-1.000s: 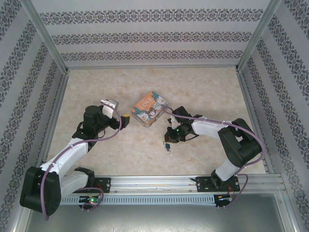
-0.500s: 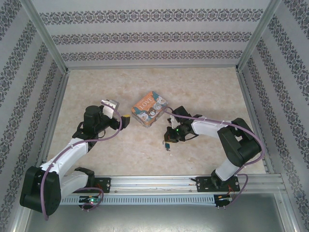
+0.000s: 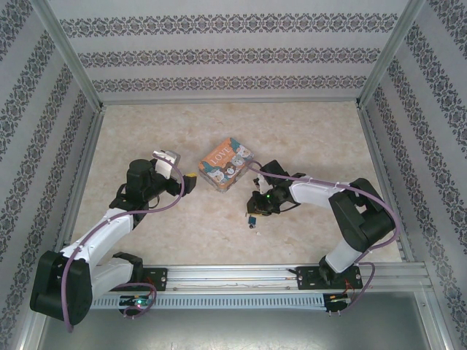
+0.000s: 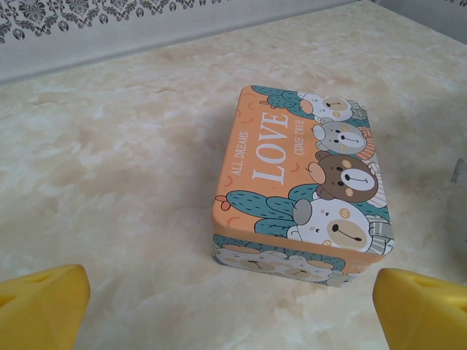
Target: Unlock a padlock with a key
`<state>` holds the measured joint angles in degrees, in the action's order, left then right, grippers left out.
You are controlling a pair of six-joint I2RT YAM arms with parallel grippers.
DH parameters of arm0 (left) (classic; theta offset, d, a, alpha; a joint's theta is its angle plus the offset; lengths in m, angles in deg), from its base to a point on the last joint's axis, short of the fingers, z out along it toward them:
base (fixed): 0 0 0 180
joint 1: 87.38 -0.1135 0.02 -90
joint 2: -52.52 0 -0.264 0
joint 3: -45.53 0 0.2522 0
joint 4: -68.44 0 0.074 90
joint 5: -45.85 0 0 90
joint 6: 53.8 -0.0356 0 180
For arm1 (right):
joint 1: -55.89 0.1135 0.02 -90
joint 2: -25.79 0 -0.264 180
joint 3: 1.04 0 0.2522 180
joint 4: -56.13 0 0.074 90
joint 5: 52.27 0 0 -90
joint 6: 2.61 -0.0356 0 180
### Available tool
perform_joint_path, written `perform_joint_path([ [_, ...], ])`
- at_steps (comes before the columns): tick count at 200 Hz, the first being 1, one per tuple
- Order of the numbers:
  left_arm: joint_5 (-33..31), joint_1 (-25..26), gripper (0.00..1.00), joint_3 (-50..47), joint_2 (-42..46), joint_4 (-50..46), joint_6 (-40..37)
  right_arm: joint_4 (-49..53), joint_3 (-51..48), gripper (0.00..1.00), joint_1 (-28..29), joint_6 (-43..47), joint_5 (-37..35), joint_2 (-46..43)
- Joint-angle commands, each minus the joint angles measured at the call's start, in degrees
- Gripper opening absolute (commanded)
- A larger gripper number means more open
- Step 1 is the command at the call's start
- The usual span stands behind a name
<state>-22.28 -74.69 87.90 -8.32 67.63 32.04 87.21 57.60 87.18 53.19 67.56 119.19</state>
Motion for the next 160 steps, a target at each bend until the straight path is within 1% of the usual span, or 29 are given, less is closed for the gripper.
perform_joint_path([
  [1,0.6,0.6,0.99,0.6,0.1,1.5,-1.4,-0.1,-0.8,0.19,0.4,-0.2,-0.7,-2.1],
  [64,0.6,0.8,0.99,0.6,0.3,1.4,-1.4,0.6,-1.2,0.26,0.4,0.1,-2.1,-4.6],
  [96,0.5,0.8,0.99,0.5,0.4,1.3,-1.5,1.3,-1.3,0.28,0.1,0.5,-3.2,-6.0],
  [125,0.4,0.8,0.99,0.5,0.5,1.1,-1.7,1.9,-1.4,0.29,-0.3,0.9,-4.5,-7.5],
  [160,-0.4,0.8,0.99,0.5,0.6,0.8,-2.1,2.7,-1.5,0.33,-1.2,1.7,-6.8,-10.3],
])
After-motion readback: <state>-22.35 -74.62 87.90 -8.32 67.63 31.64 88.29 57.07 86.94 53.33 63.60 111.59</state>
